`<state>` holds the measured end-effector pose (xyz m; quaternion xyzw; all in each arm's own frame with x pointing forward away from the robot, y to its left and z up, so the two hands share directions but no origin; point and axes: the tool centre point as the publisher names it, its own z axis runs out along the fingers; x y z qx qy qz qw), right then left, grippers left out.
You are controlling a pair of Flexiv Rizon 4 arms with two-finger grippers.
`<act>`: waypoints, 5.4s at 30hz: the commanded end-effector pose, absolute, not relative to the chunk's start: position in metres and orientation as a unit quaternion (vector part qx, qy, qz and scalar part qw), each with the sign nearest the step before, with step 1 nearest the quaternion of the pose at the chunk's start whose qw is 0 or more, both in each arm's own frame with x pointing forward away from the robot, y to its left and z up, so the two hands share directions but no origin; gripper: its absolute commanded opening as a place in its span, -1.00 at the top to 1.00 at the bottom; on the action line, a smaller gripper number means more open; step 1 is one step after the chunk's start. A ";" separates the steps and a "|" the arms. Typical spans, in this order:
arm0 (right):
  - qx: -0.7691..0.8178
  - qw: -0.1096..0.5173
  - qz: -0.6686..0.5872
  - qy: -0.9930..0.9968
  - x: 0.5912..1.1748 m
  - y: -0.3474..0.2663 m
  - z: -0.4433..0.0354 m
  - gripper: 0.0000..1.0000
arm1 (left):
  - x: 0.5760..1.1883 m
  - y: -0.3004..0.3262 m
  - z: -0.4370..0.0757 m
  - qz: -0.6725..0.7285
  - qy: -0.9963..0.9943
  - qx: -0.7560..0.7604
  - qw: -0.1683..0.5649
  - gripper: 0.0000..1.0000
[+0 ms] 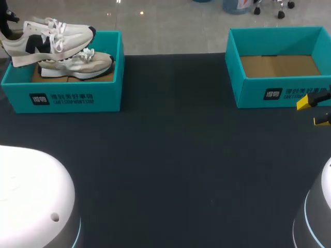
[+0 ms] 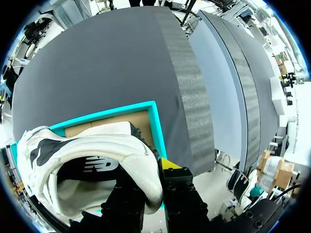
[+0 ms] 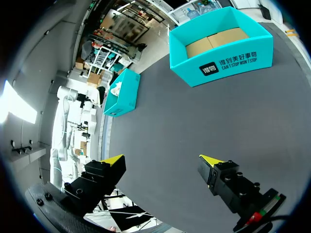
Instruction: Take the shoe out of the shoebox, open the shoe tongue, remove and reinsert the insole, then place the shoe into the shoebox
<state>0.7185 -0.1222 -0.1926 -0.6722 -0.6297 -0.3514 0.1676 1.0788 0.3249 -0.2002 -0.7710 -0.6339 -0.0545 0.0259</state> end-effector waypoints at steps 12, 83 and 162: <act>-0.673 0.167 -0.350 -0.629 0.718 -0.121 -0.193 -1.00 | 1.007 0.258 -0.170 -0.091 -0.657 -0.747 0.051 1.00; -0.673 0.167 -0.350 -0.629 0.718 -0.121 -0.193 -1.00 | 0.863 0.077 -0.163 -0.088 -0.682 -0.720 0.091 1.00; -0.673 0.167 -0.350 -0.629 0.718 -0.121 -0.193 -1.00 | 0.791 -0.062 -0.302 -0.170 -0.653 -0.733 0.088 1.00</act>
